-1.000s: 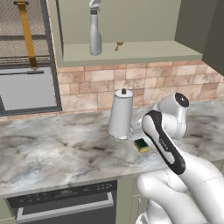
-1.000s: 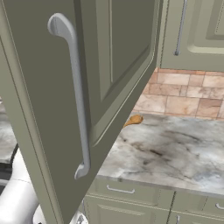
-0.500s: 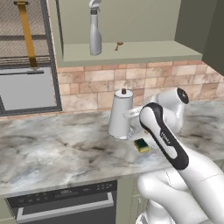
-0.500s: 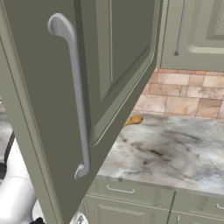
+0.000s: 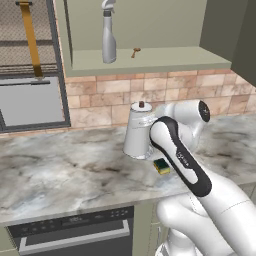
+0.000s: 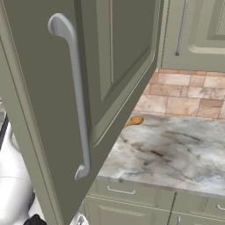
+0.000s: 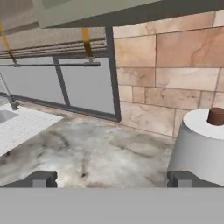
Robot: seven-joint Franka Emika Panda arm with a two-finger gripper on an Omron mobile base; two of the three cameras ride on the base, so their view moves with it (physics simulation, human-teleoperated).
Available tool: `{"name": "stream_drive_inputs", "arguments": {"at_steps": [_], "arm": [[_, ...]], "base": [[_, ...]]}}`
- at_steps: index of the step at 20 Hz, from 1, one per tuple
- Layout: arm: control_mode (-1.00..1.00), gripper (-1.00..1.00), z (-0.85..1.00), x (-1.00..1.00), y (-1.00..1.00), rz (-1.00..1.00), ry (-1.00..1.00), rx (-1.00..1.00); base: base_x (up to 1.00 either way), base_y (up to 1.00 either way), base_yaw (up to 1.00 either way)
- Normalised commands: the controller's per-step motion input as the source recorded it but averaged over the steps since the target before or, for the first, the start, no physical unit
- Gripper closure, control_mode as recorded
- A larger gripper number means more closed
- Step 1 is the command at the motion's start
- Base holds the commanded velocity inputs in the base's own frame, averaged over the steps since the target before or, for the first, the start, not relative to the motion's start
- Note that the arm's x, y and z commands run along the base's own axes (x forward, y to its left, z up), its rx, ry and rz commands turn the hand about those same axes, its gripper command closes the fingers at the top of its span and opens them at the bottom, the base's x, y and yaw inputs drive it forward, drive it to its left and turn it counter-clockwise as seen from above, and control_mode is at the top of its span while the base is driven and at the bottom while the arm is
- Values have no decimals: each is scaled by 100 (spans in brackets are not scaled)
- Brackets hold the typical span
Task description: Pick the spray and sponge from the cabinet and place them on the counter.
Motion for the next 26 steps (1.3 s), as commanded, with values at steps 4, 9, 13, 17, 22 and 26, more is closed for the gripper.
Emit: {"name": "stream_drive_inputs", "arguments": {"at_steps": [4, 9, 13, 17, 22, 26], "arm": [[-100, -100, 42, 0, 25, 0, -21, 0], [-100, -100, 44, 3, 10, 0, -18, 0], [-100, -100, 54, 5, 0, 0, -20, 1], [-100, -100, 61, 0, 0, 0, -22, 1], [-100, -100, 50, 11, 2, 0, -22, 1], [-100, -100, 46, 8, 0, 0, -23, 0]], "base": [[0, 0, 0], [0, 0, 0], [0, 0, 0], [0, 0, 0], [0, 0, 0], [0, 0, 0]]}}
